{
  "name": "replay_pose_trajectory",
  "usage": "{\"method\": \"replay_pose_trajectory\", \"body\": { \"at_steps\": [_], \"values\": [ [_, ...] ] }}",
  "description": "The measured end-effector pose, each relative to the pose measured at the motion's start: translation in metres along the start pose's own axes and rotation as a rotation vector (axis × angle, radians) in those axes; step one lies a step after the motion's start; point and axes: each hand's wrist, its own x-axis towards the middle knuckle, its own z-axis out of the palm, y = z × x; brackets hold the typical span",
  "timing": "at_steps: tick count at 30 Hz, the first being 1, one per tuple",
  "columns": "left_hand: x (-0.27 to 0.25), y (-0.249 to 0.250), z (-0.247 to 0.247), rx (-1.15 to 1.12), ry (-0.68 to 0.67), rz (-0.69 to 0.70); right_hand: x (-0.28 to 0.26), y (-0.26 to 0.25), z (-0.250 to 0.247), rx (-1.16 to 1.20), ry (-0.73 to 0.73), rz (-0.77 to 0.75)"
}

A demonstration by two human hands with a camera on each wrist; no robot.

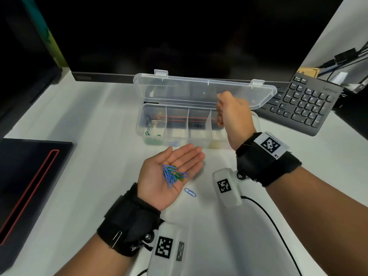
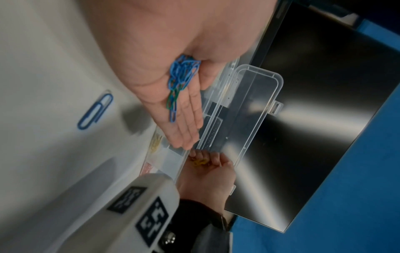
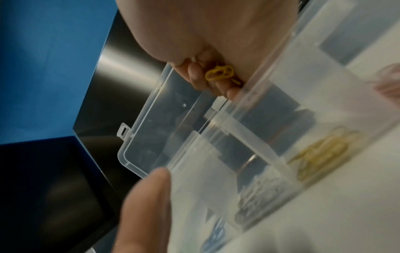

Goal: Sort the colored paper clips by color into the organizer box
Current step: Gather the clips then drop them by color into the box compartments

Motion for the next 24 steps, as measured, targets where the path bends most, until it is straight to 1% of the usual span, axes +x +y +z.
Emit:
{"method": "replay_pose_trajectory", "body": {
  "at_steps": [3,9,14,16,18,19,20,21,24],
  "values": [
    [0.001,0.0,0.0,0.001,-0.005,-0.002,0.003,0.005,0.001,-0.055,0.004,-0.018],
    [0.001,0.001,0.0,-0.012,-0.005,-0.001,0.012,0.011,-0.007,0.013,0.017,0.016],
    [0.0,0.002,-0.001,-0.022,-0.001,0.005,0.006,0.01,-0.013,0.021,0.006,0.036],
    [0.0,0.002,0.0,-0.014,0.0,0.004,-0.002,0.006,-0.016,-0.018,0.035,-0.023],
    [-0.001,0.003,0.0,-0.013,0.008,0.013,-0.014,0.002,-0.019,-0.087,0.086,-0.146],
    [0.0,0.005,0.0,-0.018,0.014,0.022,-0.02,0.001,-0.02,-0.129,0.071,-0.19],
    [0.0,0.006,0.0,-0.025,0.019,0.033,-0.026,0.001,-0.022,-0.19,0.006,-0.206],
    [0.0,0.007,0.0,-0.03,0.025,0.043,-0.033,0.002,-0.023,-0.285,-0.11,-0.197],
    [-0.001,0.01,-0.001,-0.053,0.036,0.073,-0.055,0.009,-0.025,-0.724,-0.577,-0.136]
  ]
}}
